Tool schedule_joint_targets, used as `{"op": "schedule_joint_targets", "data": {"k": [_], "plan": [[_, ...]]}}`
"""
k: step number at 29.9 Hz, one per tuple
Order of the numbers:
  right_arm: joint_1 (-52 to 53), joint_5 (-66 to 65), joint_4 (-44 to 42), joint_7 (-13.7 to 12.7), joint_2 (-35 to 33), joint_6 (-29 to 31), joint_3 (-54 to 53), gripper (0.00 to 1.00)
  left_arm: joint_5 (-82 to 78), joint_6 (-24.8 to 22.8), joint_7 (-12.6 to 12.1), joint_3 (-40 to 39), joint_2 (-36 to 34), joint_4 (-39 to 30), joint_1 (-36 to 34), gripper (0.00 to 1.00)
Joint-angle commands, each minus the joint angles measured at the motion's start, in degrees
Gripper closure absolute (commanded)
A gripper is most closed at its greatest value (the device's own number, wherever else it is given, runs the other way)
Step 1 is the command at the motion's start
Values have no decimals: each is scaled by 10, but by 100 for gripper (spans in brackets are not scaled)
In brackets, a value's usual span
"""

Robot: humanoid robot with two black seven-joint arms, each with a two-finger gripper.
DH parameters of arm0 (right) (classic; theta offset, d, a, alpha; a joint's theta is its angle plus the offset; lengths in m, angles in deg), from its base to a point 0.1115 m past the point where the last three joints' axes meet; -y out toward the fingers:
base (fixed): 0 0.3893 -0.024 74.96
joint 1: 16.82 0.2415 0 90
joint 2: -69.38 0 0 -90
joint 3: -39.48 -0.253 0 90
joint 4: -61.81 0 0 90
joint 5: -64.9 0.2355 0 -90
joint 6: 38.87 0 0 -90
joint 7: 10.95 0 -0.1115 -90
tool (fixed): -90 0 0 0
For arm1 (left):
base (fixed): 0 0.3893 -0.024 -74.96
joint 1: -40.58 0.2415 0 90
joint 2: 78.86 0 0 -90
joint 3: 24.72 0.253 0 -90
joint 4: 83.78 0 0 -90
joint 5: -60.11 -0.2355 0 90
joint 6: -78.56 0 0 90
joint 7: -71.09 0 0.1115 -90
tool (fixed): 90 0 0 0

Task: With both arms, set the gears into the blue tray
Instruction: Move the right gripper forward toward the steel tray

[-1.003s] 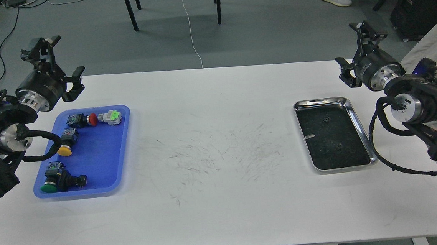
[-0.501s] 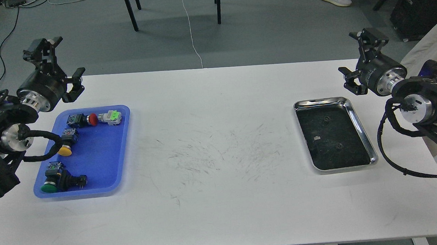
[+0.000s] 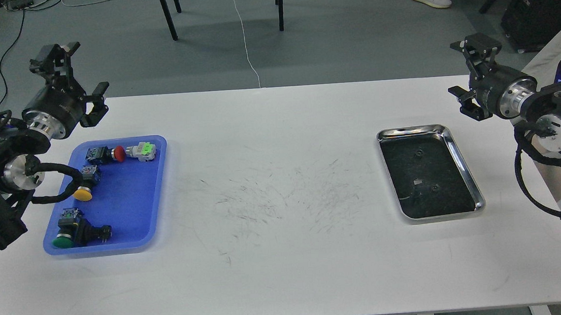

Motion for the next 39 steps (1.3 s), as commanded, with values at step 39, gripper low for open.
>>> {"op": "schedule_joint_targets", "data": {"k": [39], "plan": [[293,-424,10,81,-9,63,430,3,6,-3,5,-8,-3,0,0,1]]}}
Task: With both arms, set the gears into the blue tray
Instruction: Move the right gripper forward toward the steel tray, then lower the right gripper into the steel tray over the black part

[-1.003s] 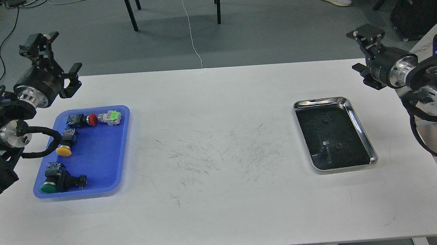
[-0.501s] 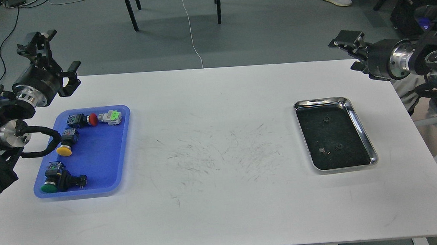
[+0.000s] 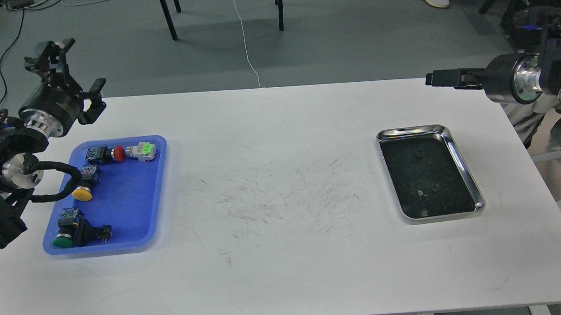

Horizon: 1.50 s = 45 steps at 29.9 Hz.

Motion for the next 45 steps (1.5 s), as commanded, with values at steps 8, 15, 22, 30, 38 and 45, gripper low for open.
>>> {"op": "schedule_joint_targets", "data": {"k": [8,15,22,30,38,45], "plan": [[-23,-7,-7,2,5,-58,-4,4,0,-2,0,0,-6,0,0,1],[-25,-18,20,4,3,-41,-5,3,0,-1,1,0,-7,0,0,1],[-32,-171,9,5,12,-39,36,3,0,-1,2,0,-7,0,0,1],[-33,-262,-48,24,60,-43,116,4,1,-2,3,0,-7,0,0,1],[-34,-272,-101,42,139,-43,137,5,1,-2,3,-2,-9,0,0,1],[-74,-268,-164,43,189,-41,138,5,1,-2,3,-2,-13,0,0,1]]}}
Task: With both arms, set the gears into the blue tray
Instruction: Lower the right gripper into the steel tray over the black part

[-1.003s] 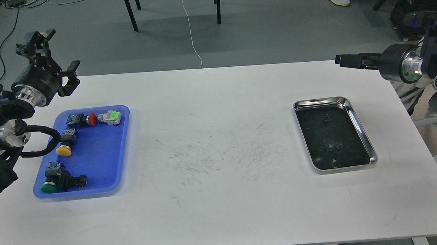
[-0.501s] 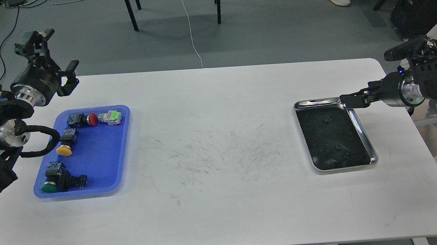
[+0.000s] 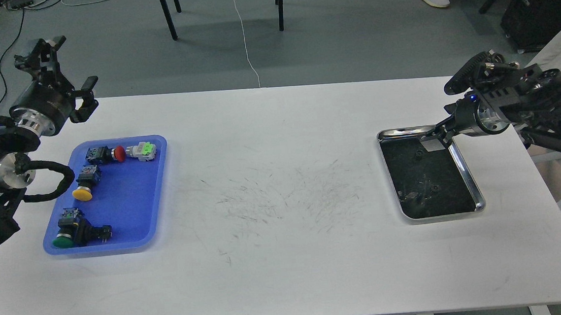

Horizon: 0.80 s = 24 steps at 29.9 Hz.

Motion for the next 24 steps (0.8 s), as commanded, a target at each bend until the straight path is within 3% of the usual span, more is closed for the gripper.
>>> {"op": "schedule_joint_targets", "data": {"k": [1,16,24], "plan": [[-28,2,-41,0,25,2,-2,5,0,0,0,0,-3,0,0,1],[-89,5,-97,0,74,0,-15,5,0,4,-1,0,-5,0,0,1],[-104,4,-102,0,75,1,-16,17,-1,4,-1,1,-5,0,2,1]]}}
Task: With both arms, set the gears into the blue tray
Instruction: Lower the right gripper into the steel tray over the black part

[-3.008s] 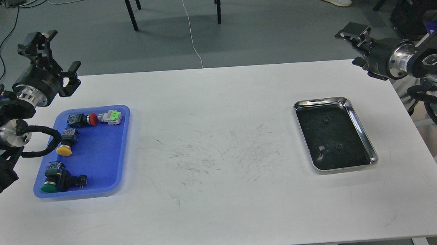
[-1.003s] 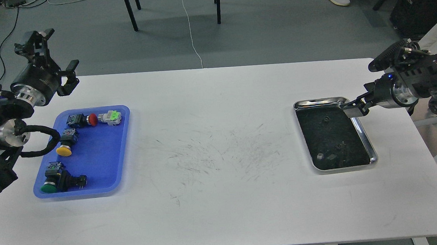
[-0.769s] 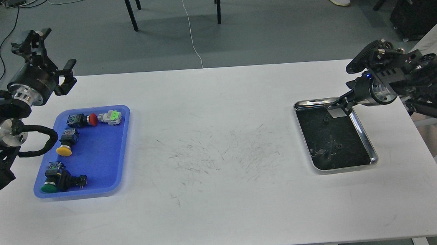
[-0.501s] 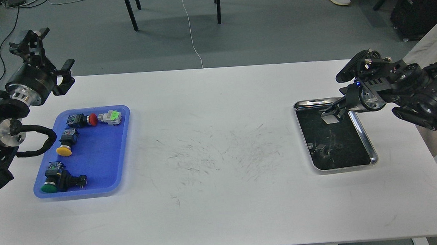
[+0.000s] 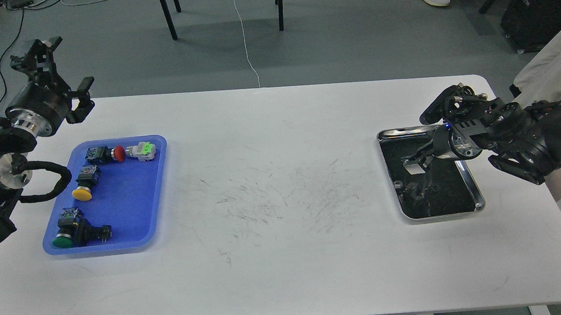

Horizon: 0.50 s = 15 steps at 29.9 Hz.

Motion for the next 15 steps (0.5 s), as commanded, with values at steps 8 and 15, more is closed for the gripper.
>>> {"op": "schedule_joint_targets", "data": {"k": [8,15], "plan": [[-8,1,-20,2,-5,2,1,21,0,0,0,0,-1,0,1,1],[-17,18,-23,2,-6,3,-2,21,0,1,0,0,0,0,2,1]]}}
